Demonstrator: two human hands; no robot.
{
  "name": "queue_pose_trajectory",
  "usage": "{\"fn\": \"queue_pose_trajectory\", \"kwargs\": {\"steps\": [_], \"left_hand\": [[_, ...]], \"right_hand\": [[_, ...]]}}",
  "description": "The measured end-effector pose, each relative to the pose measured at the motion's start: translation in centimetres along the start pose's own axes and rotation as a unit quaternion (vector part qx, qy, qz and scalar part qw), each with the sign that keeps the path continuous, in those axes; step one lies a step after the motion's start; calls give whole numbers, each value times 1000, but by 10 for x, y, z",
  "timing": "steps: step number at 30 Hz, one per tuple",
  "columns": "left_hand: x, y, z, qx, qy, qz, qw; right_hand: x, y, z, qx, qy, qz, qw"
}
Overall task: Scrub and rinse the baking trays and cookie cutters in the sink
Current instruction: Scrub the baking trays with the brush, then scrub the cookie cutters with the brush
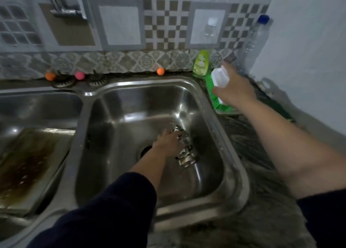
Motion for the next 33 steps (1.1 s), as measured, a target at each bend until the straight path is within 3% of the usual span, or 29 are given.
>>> {"fn": "queue_pose_trajectory", "kwargs": {"steps": [3, 9, 19, 28, 30, 33], "left_hand": [[-16, -5, -36, 31, -51, -28, 998], [-18, -16, -64, 29, -205, -29, 978], [17, -47, -18, -85, -57, 50, 993], [32, -33, 0, -58, 6, 83, 995], [30, -25, 1, -63, -19, 74, 995], [24, -10, 15, -98, 36, 51, 993]], "right_hand": [[-35, -17, 15, -12, 25, -21, 999], [-62, -42, -13, 64, 97, 11, 993], [-65, -48, -48, 58, 44, 19, 997], [-52, -37, -20, 12, 76, -20, 997], [-40, -32, -6, -12, 64, -4, 998], [-16, -23, 7, -44, 40, 22, 998]]}}
Point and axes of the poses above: each hand's wrist, its own y-axis away from the middle knuckle, its own z-axis out of the back of the hand, x = y × z, the point moved 8 cm from there along -y, towards the middle knuckle, and after that the axes turned 13 degrees about z, right-handed, at the moved point
